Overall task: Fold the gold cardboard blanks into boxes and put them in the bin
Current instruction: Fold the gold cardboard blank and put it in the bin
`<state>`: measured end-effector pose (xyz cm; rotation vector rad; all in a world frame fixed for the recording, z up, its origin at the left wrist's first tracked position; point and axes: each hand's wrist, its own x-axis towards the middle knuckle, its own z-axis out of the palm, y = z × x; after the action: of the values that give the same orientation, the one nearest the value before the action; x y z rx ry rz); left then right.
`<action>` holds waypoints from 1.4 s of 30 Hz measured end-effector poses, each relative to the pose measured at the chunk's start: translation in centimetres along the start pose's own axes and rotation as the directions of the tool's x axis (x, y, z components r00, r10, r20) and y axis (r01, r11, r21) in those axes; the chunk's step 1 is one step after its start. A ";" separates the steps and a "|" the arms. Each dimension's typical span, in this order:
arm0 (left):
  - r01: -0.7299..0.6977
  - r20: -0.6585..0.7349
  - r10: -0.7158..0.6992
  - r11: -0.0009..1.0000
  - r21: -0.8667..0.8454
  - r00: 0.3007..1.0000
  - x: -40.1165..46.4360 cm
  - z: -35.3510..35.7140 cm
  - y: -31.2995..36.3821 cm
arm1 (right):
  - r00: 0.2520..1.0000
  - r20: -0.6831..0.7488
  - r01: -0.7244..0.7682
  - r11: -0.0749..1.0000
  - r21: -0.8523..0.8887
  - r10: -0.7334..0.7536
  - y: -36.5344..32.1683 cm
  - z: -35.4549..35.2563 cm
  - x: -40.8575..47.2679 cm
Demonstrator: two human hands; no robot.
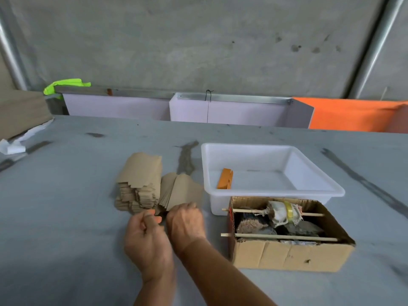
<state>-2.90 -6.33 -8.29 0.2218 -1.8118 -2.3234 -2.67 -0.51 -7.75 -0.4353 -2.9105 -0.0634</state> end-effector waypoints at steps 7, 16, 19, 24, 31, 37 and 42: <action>-0.035 0.004 0.035 0.999 0.016 0.999 -0.1 -0.1 -0.2 | 1.000 -0.009 0.015 0.999 0.049 -0.015 0.2 -1.1 -0.8; -0.204 0.095 0.199 0.978 0.044 0.975 -1.5 -1.0 1.2 | 0.844 -0.498 -0.080 0.964 0.252 0.200 -0.7 -7.8 -6.5; -0.171 0.212 0.155 0.984 0.057 0.965 -2.9 -1.7 3.3 | 0.791 -0.458 -0.100 0.824 0.557 0.406 1.6 -9.4 -9.8; 0.045 0.543 -0.049 0.999 0.021 0.839 -6.8 -2.6 5.8 | 0.838 0.054 -0.183 0.187 0.965 0.542 7.2 -10.4 -15.5; 0.062 0.674 -0.155 0.985 0.161 0.722 -9.6 -2.9 6.2 | 0.808 0.155 -0.160 -0.041 0.986 0.568 10.6 -10.3 -19.5; -0.200 0.770 0.033 0.972 0.123 0.637 -9.5 -2.7 6.3 | 0.825 -0.179 -0.006 0.326 0.945 0.536 12.4 -9.5 -20.4; -0.815 0.809 0.500 0.577 -0.045 0.309 -9.3 -3.1 5.7 | 0.781 -0.621 0.185 0.924 0.334 0.069 13.5 -8.7 -22.3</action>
<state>7.18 -8.34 -3.52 -1.4554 -2.0265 -1.4221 23.82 5.46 -3.55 -0.1960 -2.1952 0.2920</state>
